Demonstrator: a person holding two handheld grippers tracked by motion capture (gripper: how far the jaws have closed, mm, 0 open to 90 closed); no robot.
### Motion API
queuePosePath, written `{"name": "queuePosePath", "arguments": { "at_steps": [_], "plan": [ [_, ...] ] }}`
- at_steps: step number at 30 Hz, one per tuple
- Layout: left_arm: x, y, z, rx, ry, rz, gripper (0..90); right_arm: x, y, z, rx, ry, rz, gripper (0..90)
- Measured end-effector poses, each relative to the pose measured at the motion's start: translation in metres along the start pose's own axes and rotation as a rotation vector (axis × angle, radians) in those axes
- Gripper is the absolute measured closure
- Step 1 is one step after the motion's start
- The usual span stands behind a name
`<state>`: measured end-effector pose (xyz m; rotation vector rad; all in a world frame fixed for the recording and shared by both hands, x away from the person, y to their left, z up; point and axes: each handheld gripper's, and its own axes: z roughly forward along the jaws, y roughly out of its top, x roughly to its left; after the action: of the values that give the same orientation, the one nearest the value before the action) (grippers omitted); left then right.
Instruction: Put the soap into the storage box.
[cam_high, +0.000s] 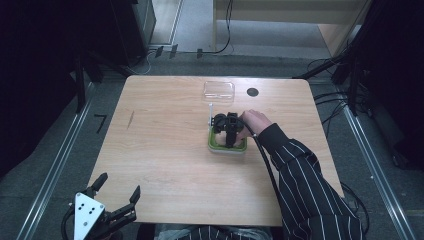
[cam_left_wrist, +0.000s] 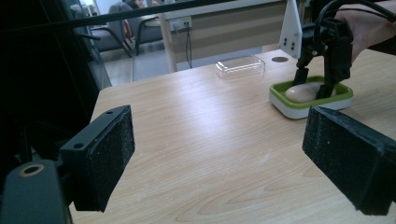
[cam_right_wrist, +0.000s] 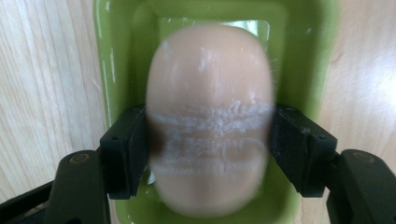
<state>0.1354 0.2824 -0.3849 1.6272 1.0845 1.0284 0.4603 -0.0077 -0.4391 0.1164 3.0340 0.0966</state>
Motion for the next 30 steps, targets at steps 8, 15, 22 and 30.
{"name": "queuePosePath", "arguments": {
  "at_steps": [8, 15, 22, 30],
  "plan": [
    [0.0, 0.001, 0.003, 0.001, -0.005, -0.007, 9.6, 0.0, 0.0, -0.001, 0.004, -0.003, 0.008, 31.6],
    [-0.002, 0.002, 0.005, 0.0, -0.012, 0.001, 9.6, -0.004, -0.008, -0.005, -0.015, 0.021, 0.077, 24.3],
    [-0.003, 0.003, 0.007, -0.002, -0.023, 0.007, 9.6, -0.004, -0.016, -0.016, -0.046, 0.026, 0.178, 15.3],
    [-0.003, 0.004, 0.009, -0.016, -0.043, 0.01, 9.6, 0.004, -0.028, -0.028, -0.079, 0.034, 0.281, 9.0]
  ]
}}
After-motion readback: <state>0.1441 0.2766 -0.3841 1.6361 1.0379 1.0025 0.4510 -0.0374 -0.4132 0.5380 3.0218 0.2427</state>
